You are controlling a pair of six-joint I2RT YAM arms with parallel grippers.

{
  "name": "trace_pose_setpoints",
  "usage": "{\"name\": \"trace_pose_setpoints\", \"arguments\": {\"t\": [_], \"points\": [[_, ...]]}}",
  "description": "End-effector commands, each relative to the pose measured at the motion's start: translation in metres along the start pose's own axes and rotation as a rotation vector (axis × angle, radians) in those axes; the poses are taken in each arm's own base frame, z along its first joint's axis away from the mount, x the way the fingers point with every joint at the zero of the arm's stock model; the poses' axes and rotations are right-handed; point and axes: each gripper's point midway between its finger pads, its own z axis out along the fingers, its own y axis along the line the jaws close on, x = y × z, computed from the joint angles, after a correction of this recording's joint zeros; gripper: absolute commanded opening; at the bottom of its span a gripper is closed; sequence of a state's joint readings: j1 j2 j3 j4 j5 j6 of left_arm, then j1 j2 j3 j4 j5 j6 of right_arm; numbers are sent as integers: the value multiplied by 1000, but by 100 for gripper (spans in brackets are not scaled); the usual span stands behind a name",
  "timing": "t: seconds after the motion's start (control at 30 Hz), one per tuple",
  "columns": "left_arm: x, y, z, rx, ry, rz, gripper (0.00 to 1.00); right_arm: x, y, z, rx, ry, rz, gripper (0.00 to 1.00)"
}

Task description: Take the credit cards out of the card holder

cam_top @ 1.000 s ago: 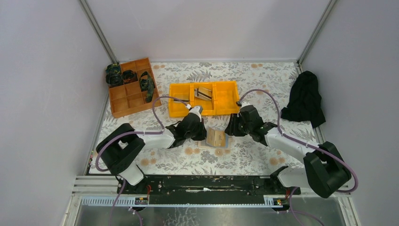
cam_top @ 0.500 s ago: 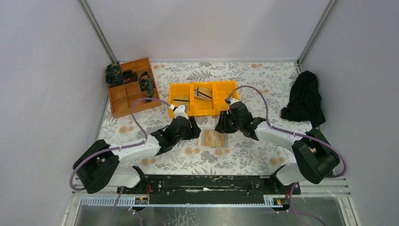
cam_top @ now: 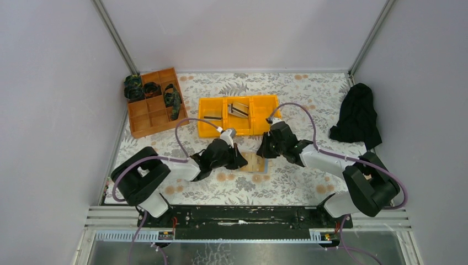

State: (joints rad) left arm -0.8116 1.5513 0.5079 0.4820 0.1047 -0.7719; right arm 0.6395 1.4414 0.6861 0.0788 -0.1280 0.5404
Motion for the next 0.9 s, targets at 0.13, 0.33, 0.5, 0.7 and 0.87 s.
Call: {"name": "trace_pose_setpoints", "arguments": {"t": [0.13, 0.33, 0.5, 0.7, 0.87], "points": [[-18, -53, 15, 310, -12, -41, 0, -2, -25, -24, 63, -61, 15, 0], [-12, -35, 24, 302, 0, -99, 0, 11, -24, -28, 19, -45, 33, 0], [-12, -23, 26, 251, 2, -100, 0, 19, -25, -26, 3, -31, 43, 0], [-14, -18, 23, 217, -3, -65, 89, 22, -25, -20, -8, -17, 45, 0], [-9, -12, 23, 201, 9, -71, 100, 26, -27, -15, -7, -3, 50, 0]]}}
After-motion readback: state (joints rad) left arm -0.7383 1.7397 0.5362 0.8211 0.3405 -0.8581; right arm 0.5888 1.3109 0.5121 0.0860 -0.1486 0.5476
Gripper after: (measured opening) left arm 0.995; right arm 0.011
